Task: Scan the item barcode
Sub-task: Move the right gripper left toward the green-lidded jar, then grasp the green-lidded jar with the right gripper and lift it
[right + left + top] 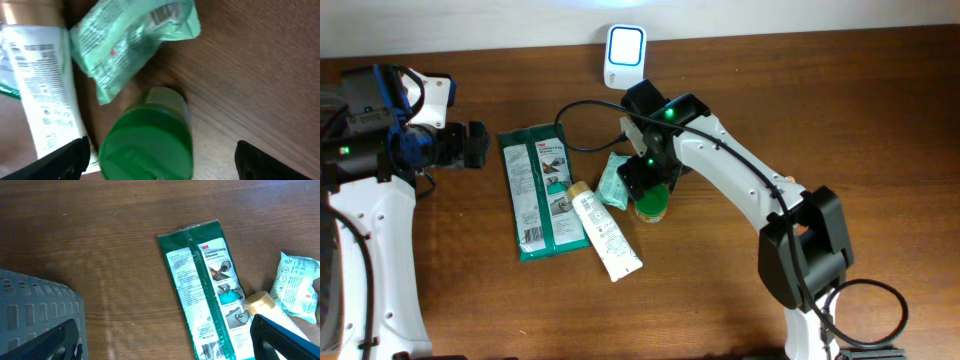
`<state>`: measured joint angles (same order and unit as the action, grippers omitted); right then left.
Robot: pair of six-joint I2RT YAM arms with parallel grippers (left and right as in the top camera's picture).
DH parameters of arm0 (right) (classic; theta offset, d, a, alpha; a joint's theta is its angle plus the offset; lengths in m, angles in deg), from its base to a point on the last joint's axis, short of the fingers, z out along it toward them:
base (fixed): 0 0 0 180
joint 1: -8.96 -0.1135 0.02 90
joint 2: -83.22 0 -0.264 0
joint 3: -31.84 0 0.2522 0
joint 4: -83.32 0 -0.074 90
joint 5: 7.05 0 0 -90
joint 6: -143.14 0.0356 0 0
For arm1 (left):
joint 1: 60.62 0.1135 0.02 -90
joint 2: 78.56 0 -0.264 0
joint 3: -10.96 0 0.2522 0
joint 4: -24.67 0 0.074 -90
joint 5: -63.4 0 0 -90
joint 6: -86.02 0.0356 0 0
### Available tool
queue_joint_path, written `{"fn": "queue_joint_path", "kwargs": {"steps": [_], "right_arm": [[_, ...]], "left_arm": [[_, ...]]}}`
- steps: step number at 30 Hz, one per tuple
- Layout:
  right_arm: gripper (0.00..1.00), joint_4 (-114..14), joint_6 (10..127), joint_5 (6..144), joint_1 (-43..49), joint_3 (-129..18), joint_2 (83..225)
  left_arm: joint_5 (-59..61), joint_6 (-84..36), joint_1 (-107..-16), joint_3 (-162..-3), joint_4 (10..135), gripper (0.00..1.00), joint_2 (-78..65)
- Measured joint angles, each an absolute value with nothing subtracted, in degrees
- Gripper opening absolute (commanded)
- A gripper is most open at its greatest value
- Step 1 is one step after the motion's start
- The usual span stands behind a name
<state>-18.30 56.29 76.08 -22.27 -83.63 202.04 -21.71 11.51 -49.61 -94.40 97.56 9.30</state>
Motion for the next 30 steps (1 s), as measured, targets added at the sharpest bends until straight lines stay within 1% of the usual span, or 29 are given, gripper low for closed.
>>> {"fn": "queue_joint_path", "kwargs": {"steps": [2, 9, 17, 22, 25, 30], "right_arm": [[0.86, -18.4, 56.8, 76.4, -22.3, -83.6, 202.3], [0.84, -18.9, 58.5, 75.6, -22.3, -82.1, 202.5], [0.85, -19.8, 59.2, 73.9, -22.3, -79.6, 202.5], [0.86, -18.1, 59.2, 73.9, -22.3, -83.4, 202.6], [0.85, -17.5, 59.2, 73.9, -22.3, -84.8, 202.6], [0.84, -17.4, 56.2, 73.8, -22.3, -82.0, 202.6]], "left_arm": [[-21.7, 11.5, -49.6, -94.4, 97.6, 0.99, 9.3], [-21.7, 11.5, -49.6, -94.4, 97.6, 0.99, 9.3], [-21.7, 11.5, -49.6, -94.4, 97.6, 0.99, 9.3], [-21.7, 11.5, -49.6, -94.4, 97.6, 0.99, 9.3], [-21.7, 11.5, -49.6, -94.4, 97.6, 0.99, 9.3], [-21.7, 11.5, -49.6, -94.4, 97.6, 0.99, 9.3]]}}
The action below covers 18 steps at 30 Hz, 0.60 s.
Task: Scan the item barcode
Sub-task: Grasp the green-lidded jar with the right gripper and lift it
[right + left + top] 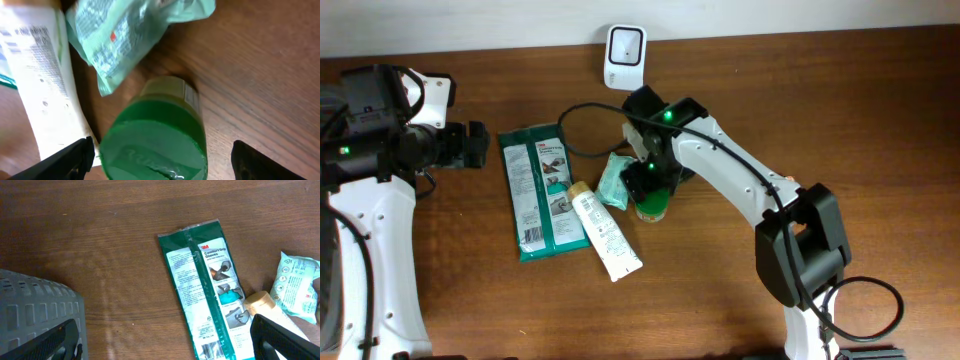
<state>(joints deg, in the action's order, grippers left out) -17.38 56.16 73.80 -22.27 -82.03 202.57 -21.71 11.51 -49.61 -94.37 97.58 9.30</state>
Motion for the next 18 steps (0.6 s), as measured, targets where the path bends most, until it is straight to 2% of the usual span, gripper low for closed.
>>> {"fn": "queue_joint_path", "kwargs": {"steps": [3, 5, 7, 13, 18], "right_arm": [[0.84, -17.8, 54.3, 73.8, -22.3, -80.7, 202.6], [0.77, -18.8, 52.9, 73.6, -22.3, -79.2, 202.6], [0.74, -20.2, 52.3, 73.5, -22.3, -78.8, 202.6], [0.73, -24.9, 51.4, 73.4, -22.3, -75.9, 202.6], [0.67, -24.9, 51.4, 74.1, -22.2, -74.3, 202.6]], "left_arm": [[-21.7, 11.5, -49.6, -94.4, 97.6, 0.99, 9.3], [-21.7, 11.5, -49.6, -94.4, 97.6, 0.99, 9.3], [-21.7, 11.5, -49.6, -94.4, 97.6, 0.99, 9.3], [-21.7, 11.5, -49.6, -94.4, 97.6, 0.99, 9.3], [-21.7, 11.5, -49.6, -94.4, 97.6, 0.99, 9.3]]}}
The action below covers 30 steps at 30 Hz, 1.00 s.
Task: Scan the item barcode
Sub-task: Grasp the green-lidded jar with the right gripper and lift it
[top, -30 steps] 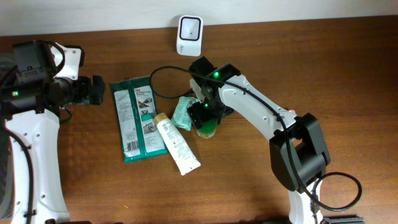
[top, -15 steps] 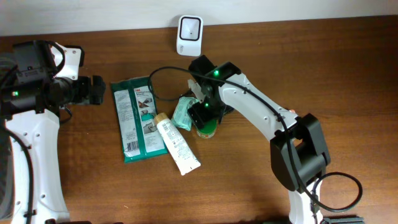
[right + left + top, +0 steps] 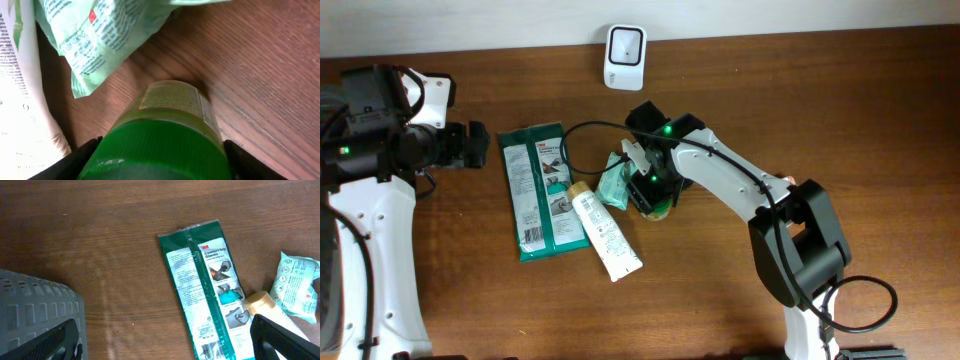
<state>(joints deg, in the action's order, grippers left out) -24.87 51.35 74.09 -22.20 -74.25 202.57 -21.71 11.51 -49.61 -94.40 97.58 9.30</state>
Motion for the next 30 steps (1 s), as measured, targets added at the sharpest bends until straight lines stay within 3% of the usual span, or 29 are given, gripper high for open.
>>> {"fn": "queue_joint_path", "kwargs": {"steps": [5, 8, 11, 16, 21, 27, 30], "right_arm": [[0.51, -21.9, 51.3, 74.1, -21.5, -76.2, 202.6], [0.50, -21.8, 51.3, 74.1, -20.8, -77.3, 202.6], [0.56, -20.9, 51.4, 74.3, -20.5, -77.3, 202.6], [0.59, -20.9, 53.0, 75.3, -18.9, -77.4, 202.6], [0.59, -20.6, 68.3, 82.0, -12.4, -77.4, 202.6], [0.60, -19.0, 74.4, 81.6, -9.6, -77.4, 202.6], [0.75, -17.5, 75.2, 81.4, -9.9, -77.4, 202.6]], "left_arm": [[-21.7, 11.5, -49.6, -94.4, 97.6, 0.99, 9.3], [-21.7, 11.5, -49.6, -94.4, 97.6, 0.99, 9.3], [-21.7, 11.5, -49.6, -94.4, 97.6, 0.99, 9.3], [-21.7, 11.5, -49.6, -94.4, 97.6, 0.99, 9.3], [-21.7, 11.5, -49.6, -94.4, 97.6, 0.99, 9.3], [-21.7, 11.5, -49.6, -94.4, 97.6, 0.99, 9.3], [-21.7, 11.5, -49.6, -94.4, 97.6, 0.99, 9.3]]}}
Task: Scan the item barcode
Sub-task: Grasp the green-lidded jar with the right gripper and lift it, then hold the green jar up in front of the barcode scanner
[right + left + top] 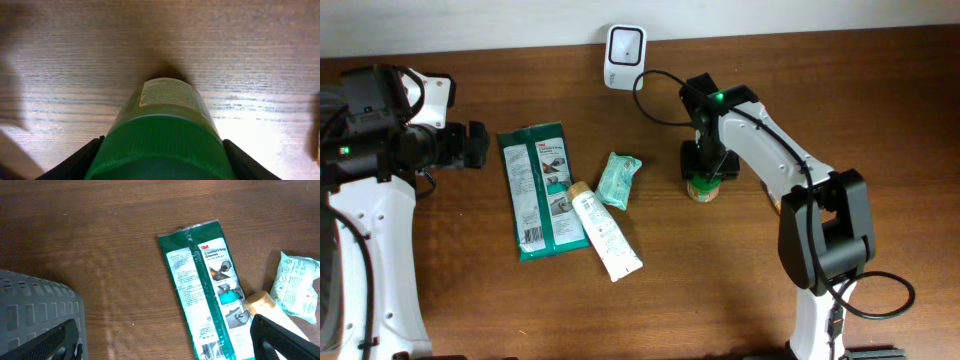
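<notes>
A small bottle with a green cap [165,125] sits between the jaws of my right gripper [162,162], which is shut on the cap. In the overhead view the bottle [701,190] shows just below the right gripper [704,170], over bare wood right of the other items. Whether its base touches the table I cannot tell. The white barcode scanner [624,46] stands at the table's back edge, up and left of the bottle. My left gripper [470,145] is open at the far left, holding nothing; its fingers [280,340] frame the wrist view.
A green glove pack [535,190] lies left of centre, with a white tube [605,232] and a mint-green packet [618,180] beside it. The scanner's black cable [660,85] loops by the right arm. A grey basket [35,310] sits under the left wrist.
My right gripper has moved right with the green-capped bottle in it, from beside the mint packet to bare wood below and right of the scanner. The left arm has not moved.
My right gripper was open above the bottle, which stood beside the mint packet and tube. Then it stood lower around the cap, then its jaws pressed the cap's sides. Now it holds the bottle further right, away from the other items.
</notes>
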`<state>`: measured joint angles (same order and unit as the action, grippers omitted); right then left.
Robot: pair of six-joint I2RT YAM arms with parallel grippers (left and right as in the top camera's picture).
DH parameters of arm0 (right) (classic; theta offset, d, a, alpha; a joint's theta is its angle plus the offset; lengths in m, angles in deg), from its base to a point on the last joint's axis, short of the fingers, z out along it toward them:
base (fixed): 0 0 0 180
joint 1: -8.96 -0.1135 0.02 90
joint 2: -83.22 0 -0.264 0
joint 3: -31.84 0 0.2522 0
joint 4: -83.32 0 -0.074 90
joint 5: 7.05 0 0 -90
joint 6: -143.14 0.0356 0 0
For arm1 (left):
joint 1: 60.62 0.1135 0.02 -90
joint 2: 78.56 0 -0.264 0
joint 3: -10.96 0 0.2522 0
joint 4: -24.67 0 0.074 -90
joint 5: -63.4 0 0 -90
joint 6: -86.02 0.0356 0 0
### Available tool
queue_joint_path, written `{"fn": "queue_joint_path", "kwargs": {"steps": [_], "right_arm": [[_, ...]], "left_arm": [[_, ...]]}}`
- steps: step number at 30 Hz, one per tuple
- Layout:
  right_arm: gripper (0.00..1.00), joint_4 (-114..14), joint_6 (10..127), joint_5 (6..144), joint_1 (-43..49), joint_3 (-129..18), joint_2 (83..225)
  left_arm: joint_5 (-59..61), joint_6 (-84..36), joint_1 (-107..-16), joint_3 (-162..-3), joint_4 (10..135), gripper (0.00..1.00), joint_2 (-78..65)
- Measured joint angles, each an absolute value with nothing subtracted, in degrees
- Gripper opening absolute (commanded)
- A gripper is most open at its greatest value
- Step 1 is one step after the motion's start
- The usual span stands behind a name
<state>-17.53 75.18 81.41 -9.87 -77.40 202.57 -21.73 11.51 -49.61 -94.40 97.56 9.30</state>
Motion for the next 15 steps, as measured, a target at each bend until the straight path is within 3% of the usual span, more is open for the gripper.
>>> {"fn": "queue_joint_path", "kwargs": {"steps": [9, 15], "right_arm": [[0.79, -16.1, 75.0, 81.4, -9.9, -82.3, 202.5], [0.75, -14.8, 74.9, 81.5, -9.9, -82.4, 202.5]], "left_arm": [[-21.7, 11.5, -49.6, -94.4, 97.6, 0.99, 9.3], [-21.7, 11.5, -49.6, -94.4, 97.6, 0.99, 9.3]]}}
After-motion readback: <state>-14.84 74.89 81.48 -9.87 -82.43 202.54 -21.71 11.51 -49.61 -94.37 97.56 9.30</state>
